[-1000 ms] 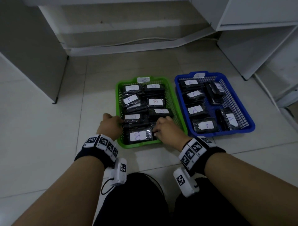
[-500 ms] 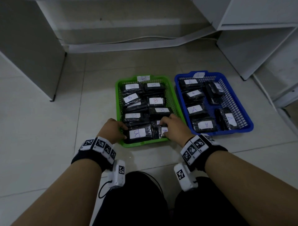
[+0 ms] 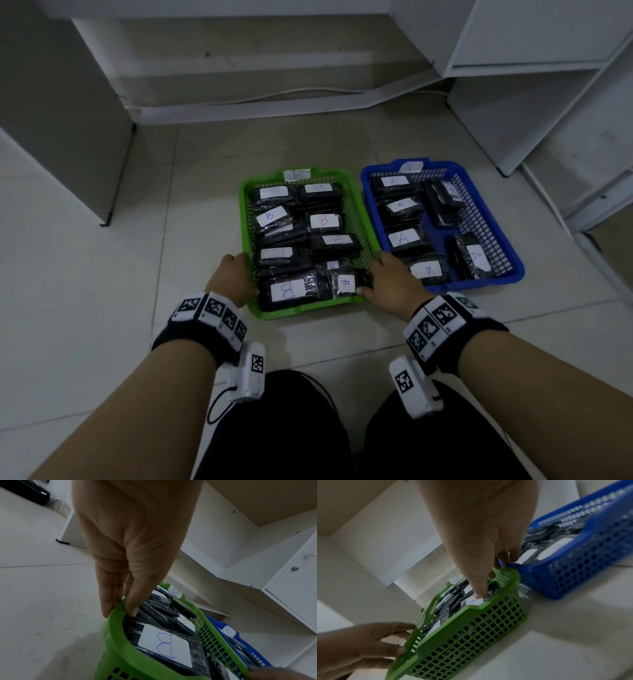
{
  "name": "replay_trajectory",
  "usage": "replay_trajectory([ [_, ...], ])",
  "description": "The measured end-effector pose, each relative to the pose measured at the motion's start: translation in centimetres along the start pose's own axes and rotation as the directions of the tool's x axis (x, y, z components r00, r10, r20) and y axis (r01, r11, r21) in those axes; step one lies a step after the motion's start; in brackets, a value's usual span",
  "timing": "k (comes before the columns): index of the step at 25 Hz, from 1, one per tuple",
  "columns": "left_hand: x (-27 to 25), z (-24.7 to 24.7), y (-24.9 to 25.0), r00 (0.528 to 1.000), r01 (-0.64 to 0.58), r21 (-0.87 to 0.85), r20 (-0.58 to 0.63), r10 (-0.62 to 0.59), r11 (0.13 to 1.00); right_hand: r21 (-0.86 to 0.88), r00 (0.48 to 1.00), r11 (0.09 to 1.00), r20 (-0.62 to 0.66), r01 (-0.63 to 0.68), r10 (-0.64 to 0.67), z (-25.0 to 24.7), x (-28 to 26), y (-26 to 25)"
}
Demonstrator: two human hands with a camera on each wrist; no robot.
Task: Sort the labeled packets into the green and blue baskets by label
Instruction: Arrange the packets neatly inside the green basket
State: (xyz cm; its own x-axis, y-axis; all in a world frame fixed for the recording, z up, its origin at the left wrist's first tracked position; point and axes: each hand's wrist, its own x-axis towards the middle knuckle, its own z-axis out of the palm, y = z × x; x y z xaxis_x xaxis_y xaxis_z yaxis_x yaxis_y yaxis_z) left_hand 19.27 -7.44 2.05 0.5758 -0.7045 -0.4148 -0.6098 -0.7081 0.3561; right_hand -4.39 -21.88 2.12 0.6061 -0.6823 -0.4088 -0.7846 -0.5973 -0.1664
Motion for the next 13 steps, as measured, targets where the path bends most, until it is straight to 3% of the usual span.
replay_trajectory([
  [2, -0.1, -0.1, 0.3, 1.0, -0.026, 0.058, 0.001, 0.026, 0.998, 0.023, 0.997, 1.0, 0.083, -0.003, 0.001, 0.1, -0.4, 0.2],
  [7, 0.0, -0.3, 0.5, 0.998, -0.062, 0.071, -0.025, 0.064, 0.996, 0.062, 0.997, 0.998, 0.081, 0.011, -0.016, -0.5, -0.4, 0.8],
  [13, -1.6, -0.5, 0.8, 0.996, -0.05, 0.097, 0.075, 0.043, 0.994, 0.111, 0.994, 0.993, 0.092, 0.04, -0.051, -0.9, -0.8, 1.4],
])
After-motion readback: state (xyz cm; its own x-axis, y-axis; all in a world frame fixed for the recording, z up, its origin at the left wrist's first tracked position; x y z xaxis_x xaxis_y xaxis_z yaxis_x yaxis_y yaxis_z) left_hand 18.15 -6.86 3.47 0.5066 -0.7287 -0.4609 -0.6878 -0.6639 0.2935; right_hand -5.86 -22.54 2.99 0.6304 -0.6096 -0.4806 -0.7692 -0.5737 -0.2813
